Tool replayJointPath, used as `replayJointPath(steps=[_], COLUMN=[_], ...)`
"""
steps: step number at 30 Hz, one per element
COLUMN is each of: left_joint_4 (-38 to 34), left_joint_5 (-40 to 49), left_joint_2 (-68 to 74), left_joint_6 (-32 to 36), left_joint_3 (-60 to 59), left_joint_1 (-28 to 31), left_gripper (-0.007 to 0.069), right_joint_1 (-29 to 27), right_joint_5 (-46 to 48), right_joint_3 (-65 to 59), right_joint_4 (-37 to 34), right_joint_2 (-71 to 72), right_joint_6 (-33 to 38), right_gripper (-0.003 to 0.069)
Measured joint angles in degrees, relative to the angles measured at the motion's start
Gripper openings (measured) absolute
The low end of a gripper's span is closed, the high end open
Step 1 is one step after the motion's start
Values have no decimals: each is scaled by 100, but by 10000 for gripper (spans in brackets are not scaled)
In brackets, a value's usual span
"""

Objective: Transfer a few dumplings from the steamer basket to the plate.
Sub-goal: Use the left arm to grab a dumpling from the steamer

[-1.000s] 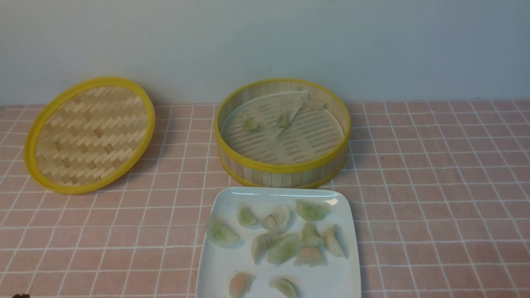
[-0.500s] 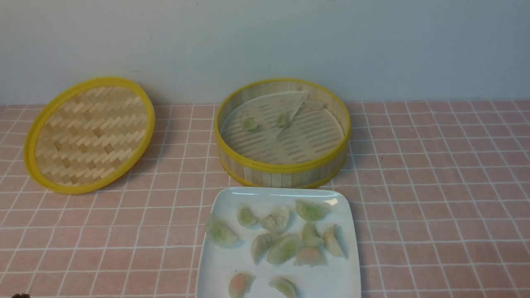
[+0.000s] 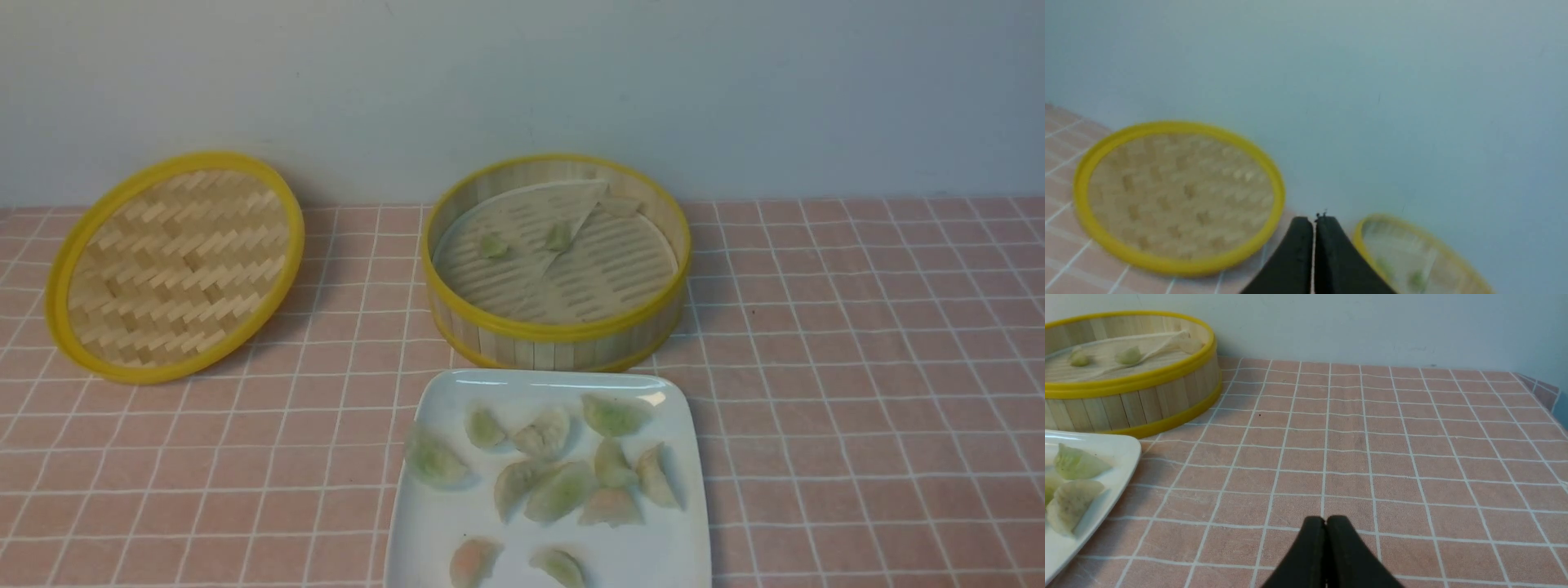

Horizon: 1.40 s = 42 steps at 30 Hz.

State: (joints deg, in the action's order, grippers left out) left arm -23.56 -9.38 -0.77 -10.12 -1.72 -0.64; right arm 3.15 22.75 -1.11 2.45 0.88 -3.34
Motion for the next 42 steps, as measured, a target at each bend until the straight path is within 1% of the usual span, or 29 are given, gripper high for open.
replayJointPath(steps=[1,3,4,6,8,9,10,12,13,14,15,16,18,19,20,21,22,23,24,25,31,32,34,36,37,38,42], left_joint_4=[-104,-227,-279,-292,-74,-74,157,467,522,541,571,578,552,529,464,432,409,409,432,464,837,977,1100,1172,1173,1209,1238], left_joint_5=[-390,-733,-752,-424,397,397,1323,2734,3234,3474,4035,4702,5417,5650,6002,6135,6390,6430,6688,6794,6983,7047,7125,7325,7351,7534,7872], left_joint_2=[0,14,85,512,1217,1217,1836,2977,3525,3635,4178,4933,6080,6386,7161,7351,7887,7973,8607,8954,10388,10719,11159,11667,11717,12128,13043], left_joint_6=[-120,-304,-418,-538,-537,-537,-537,-418,-308,-235,-9,400,1050,1263,1547,1637,1773,1773,1872,1893,1938,1939,1945,1945,1945,1945,1945], left_joint_3=[0,94,245,847,1538,1538,2258,3351,3851,3948,4431,5084,6021,6260,6885,7037,7489,7561,8112,8425,9912,10301,10820,11421,11484,11975,13096], left_joint_1=[0,0,0,0,0,0,0,0,0,0,0,0,0,0,0,0,-41,-51,-163,-247,-960,-1123,-1297,-1439,-1449,-1517,-1601], left_gripper=[-6,-6,-6,-6,-6,-6,-6,-6,-6,-6,-6,-6,-6,-6,-6,-6,-6,-6,-6,-6,-6,-6,-6,-6,-6,-6,-6], right_joint_1=[0,0,0,0,0,0,0,0,0,0,0,0,0,0,0,0,0,0,0,0,0,0,0,0,0,0,0], right_joint_5=[0,0,0,0,0,0,0,0,0,0,-2,-2,-2,-2,-2,-2,-2,-2,-2,-2,-2,-2,-6,-6,-6,-6,-6], right_joint_3=[0,0,0,0,0,0,0,0,0,0,0,0,0,0,0,0,0,0,0,0,0,0,0,0,0,0,0], right_joint_4=[0,0,0,-6,-6,-6,-6,-6,-6,-6,-6,-6,-6,-6,-6,-6,-6,-6,-6,-6,-6,-6,-6,-6,-6,-6,-6], right_joint_2=[0,0,0,0,0,0,0,0,0,0,0,0,0,0,0,0,0,0,0,0,0,0,0,0,0,0,0], right_joint_6=[0,0,0,0,0,0,0,0,0,0,0,0,0,0,0,0,0,0,0,0,0,0,0,0,0,0,0], right_gripper=[-10,-10,-10,-10,-10,-10,-10,-10,-10,-10,-10,-10,-10,-10,-10,-10,-10,-10,-10,-10,-10,-10,-10,-10,-10,-10,-10])
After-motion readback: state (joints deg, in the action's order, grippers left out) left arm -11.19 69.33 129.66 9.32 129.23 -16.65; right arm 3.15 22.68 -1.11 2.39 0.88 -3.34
